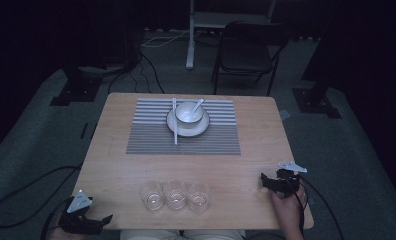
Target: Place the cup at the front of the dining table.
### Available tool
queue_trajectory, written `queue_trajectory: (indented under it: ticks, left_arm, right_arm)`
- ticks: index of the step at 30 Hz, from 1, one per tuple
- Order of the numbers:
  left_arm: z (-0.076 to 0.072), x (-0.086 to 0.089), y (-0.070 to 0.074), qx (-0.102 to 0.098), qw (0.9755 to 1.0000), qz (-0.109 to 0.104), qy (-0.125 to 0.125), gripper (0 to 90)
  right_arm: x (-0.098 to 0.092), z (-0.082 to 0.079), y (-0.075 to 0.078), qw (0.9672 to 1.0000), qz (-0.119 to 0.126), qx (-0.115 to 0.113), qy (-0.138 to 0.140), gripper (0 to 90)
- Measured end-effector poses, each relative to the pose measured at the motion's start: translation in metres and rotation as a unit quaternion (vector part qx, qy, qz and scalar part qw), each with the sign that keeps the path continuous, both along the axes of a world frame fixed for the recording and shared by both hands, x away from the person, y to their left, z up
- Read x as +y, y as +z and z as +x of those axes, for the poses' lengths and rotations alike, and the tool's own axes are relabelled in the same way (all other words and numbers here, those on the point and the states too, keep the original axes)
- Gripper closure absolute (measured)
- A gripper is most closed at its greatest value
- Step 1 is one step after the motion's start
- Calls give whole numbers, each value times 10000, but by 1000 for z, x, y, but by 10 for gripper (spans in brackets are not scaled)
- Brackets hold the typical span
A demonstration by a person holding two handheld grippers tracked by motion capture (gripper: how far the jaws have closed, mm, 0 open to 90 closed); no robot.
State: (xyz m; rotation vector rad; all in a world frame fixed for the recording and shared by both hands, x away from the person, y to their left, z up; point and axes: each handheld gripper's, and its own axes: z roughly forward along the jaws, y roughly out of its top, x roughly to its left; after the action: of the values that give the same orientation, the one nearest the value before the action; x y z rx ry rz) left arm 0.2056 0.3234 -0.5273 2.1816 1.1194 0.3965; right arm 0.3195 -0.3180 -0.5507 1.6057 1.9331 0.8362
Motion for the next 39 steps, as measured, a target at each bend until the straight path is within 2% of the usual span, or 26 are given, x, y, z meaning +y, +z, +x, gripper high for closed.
queue_trajectory:
  ticks: [4,7,15,20,26,30,33,35,36,39]
  left_arm:
    - [2,-6,4,-45,9998,-165,-134,0]
    - [4,-12,4,-70,9994,-211,-259,0]
    - [11,-31,4,-44,9982,-155,-586,0]
    - [14,-42,3,-64,9974,-141,-697,0]
    - [18,-56,3,-90,9954,-139,-948,14]
    - [21,-63,3,-106,9949,-127,-998,14]
    - [25,-71,3,-88,9932,-155,-1148,14]
    - [25,-73,4,-113,9932,-139,-1151,14]
    - [27,-78,4,-102,9922,-168,-1233,14]
    - [29,-83,5,-106,9915,-162,-1284,14]
  right_arm:
    - [0,0,0,10000,1,0,0,114]
    - [0,0,0,10000,1,-1,0,115]
    - [0,0,0,10000,1,0,0,114]
    - [0,0,0,10000,1,0,1,114]
    - [0,0,0,10000,-1,1,2,114]
    - [0,0,0,10000,0,0,1,114]
    - [0,0,0,10000,-1,0,2,114]
    - [0,0,0,10000,0,0,1,114]
    - [0,0,0,10000,-1,1,2,114]
    - [0,0,0,10000,1,0,1,115]
